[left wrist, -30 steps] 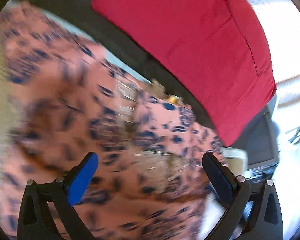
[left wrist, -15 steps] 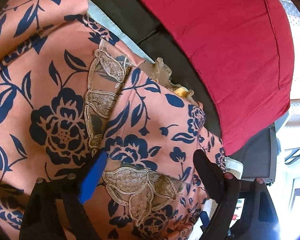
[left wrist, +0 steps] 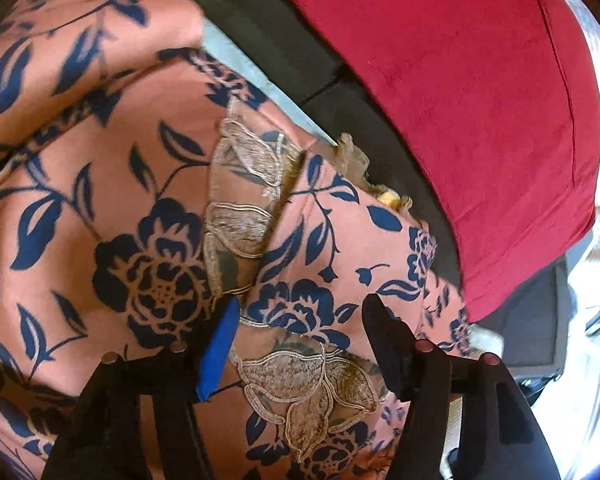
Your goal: Fold small clothes
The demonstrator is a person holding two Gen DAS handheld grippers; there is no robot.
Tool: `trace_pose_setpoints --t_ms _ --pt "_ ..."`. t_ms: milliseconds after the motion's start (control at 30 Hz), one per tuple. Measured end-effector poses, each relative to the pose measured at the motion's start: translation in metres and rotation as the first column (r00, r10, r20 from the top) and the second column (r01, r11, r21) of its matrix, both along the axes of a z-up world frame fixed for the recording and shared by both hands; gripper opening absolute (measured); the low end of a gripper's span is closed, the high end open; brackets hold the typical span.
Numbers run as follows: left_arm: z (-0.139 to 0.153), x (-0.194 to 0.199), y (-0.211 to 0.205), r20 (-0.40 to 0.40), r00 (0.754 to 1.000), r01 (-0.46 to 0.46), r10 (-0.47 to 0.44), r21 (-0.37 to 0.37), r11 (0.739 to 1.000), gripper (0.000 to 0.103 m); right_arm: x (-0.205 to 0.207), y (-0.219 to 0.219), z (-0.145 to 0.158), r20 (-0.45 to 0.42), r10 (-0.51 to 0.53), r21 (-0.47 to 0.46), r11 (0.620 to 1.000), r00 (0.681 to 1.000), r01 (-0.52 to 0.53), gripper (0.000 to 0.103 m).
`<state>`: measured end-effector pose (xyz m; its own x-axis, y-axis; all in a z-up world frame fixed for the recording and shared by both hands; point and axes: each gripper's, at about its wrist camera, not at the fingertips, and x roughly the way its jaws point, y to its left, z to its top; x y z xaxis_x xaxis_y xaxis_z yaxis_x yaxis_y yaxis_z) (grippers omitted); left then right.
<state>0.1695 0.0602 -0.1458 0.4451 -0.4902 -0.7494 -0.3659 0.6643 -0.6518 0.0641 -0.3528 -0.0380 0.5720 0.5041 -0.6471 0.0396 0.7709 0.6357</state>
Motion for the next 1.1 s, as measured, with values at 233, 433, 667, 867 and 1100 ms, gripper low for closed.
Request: trace_pose_setpoints --t_ms 233,433,667,867,1100 --pt "0.003 0.008 -0.006 -0.022 0.999 0.039 -0.036 0.142 0.989 0.006 0.003 0.006 0.000 0.000 0.000 -0.012 1.000 1.000 0.000 0.080" --pt "0.084 -0.041 0.036 0.247 0.969 -0.082 0.004 0.306 0.948 0.004 0.001 -0.007 0.016 0.026 -0.036 -0.008 0.999 0.999 0.037 0.080" --pt "0.026 -0.051 0.081 0.094 0.995 -0.067 0.033 0.376 0.924 0.004 0.023 -0.035 0.033 0.031 -0.133 0.069 0.989 0.991 0.130 0.080" --pt "0.016 -0.052 0.087 0.086 0.995 -0.082 0.049 0.441 0.894 0.002 0.063 -0.027 0.043 0.014 -0.072 0.148 0.987 0.997 0.069 0.081" --pt "0.024 -0.071 0.106 0.118 0.991 -0.101 0.062 0.365 0.925 0.001 0.076 -0.015 -0.002 -0.139 -0.027 0.160 0.986 0.990 0.050 0.089"
